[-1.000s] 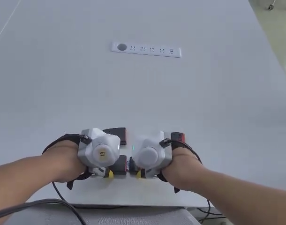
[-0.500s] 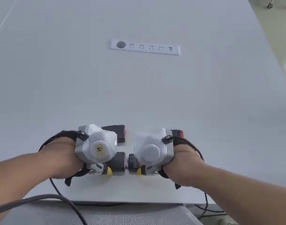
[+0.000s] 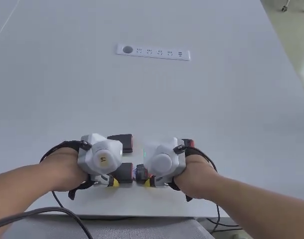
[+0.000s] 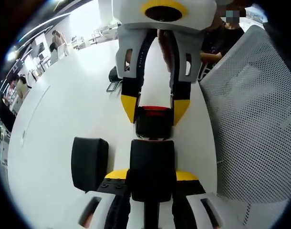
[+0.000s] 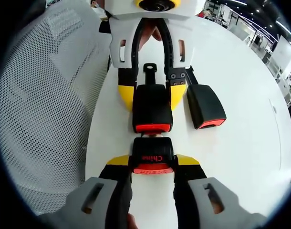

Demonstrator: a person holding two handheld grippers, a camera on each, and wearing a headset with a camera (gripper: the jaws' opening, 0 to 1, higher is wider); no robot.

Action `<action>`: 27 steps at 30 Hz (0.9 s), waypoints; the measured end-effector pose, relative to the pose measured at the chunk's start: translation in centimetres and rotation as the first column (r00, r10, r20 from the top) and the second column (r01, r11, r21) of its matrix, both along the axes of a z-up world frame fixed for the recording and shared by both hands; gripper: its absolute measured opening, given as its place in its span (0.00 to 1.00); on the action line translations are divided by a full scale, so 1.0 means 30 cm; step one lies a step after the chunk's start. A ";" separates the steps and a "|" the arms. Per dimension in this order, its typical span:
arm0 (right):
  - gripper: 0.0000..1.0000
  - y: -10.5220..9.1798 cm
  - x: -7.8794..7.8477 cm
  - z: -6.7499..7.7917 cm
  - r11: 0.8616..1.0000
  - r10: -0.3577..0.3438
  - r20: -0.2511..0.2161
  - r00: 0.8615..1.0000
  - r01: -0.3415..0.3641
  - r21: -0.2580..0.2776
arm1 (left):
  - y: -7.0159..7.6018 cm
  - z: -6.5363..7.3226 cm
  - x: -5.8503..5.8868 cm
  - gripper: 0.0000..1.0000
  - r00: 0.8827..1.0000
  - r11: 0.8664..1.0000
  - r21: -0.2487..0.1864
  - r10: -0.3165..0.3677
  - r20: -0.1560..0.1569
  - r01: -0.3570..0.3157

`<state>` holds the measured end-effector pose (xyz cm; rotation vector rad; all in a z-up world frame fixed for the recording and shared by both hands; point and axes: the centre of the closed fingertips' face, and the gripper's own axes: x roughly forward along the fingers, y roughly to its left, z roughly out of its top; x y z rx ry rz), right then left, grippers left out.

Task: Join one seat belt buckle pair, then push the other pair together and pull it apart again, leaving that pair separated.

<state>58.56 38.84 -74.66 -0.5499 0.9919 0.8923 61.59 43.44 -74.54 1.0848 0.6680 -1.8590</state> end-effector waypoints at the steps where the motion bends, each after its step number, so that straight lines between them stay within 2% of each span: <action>1: 0.31 0.000 0.001 -0.002 1.000 -0.001 0.000 1.000 0.001 0.000 | 0.000 0.000 0.000 0.33 1.000 1.000 -0.001 0.002 0.000 -0.002; 27: 0.33 0.002 -0.001 0.001 1.000 -0.006 -0.008 1.000 0.006 -0.014 | -0.002 -0.002 0.000 0.34 1.000 1.000 0.021 0.003 0.016 -0.004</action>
